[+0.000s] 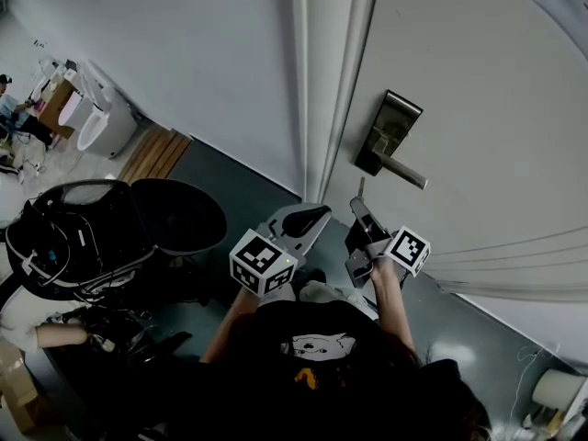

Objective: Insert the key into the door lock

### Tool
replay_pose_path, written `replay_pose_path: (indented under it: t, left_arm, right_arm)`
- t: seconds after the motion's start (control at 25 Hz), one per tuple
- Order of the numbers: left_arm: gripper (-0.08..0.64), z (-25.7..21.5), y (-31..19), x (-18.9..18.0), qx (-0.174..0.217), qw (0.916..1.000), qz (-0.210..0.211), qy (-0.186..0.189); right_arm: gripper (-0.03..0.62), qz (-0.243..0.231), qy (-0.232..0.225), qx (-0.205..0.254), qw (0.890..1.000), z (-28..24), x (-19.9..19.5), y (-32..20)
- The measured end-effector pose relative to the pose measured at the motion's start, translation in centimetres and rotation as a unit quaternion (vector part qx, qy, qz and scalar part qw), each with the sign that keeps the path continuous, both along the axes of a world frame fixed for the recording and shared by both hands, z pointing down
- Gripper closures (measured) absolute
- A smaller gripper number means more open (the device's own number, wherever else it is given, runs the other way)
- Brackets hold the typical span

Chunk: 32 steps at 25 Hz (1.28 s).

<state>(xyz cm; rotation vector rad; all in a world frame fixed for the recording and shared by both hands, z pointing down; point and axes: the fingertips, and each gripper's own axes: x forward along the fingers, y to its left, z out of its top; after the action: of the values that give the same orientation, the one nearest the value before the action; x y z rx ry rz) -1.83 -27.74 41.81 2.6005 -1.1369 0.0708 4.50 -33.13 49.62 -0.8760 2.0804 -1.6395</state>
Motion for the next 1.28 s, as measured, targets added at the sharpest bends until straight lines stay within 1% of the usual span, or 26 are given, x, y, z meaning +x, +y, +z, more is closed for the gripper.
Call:
replay_pose_path:
  t: [0.16,0.24,0.36,0.48,0.6,0.8,0.92,1.08,1.28]
  left_arm:
    - [0.546,-1.1,-0.8,-0.5,0.003,0.9996,0.029,-0.005]
    - [0.546,-1.7,-0.5,-0.6,0.006,0.9988,0.048,-0.005]
    - [0.547,-1.5,-0.3,-0.6,0.011,0.9972,0.074,-0.007]
    - [0.548,-1.1,-0.5,-0.6,0.015,0.9951,0.097,-0.012]
    - [0.546,-1.1,-0.8,-0.7,0.018,0.9929,0.117,-0.015]
    - [0.547,-1.4,-1.1,-1.5,0.029,0.9904,0.134,-0.019]
    - [0.546,-1.4,-1.0,-1.8,0.033,0.9891,0.142,-0.021]
    - [0.548,-1.4,-0.8,-1.8,0.039,0.9880,0.148,-0.021]
    - [0.546,-1.7,0.3,-2.1,0.045,0.9870,0.152,-0.023]
  right_arm:
    - [0.572,0.031,0.003,-0.006,1.000,-0.5,-0.2,-1.0]
    - [0.572,0.049,0.006,-0.004,0.999,-0.9,-0.2,-1.2]
    - [0.572,0.070,0.012,0.006,0.997,-0.4,0.0,-2.0]
    - [0.572,0.092,0.000,0.003,0.996,0.3,0.1,-2.9]
    - [0.572,0.120,-0.025,-0.004,0.992,0.4,0.6,-3.9]
    - [0.572,0.147,-0.034,0.002,0.989,0.2,1.1,-5.7]
    - [0.572,0.158,-0.054,0.004,0.986,-0.1,1.1,-6.2]
    - [0.572,0.163,-0.079,-0.003,0.984,0.3,0.8,-6.6]
    - [0.572,0.159,-0.088,-0.005,0.983,0.3,0.5,-6.4]
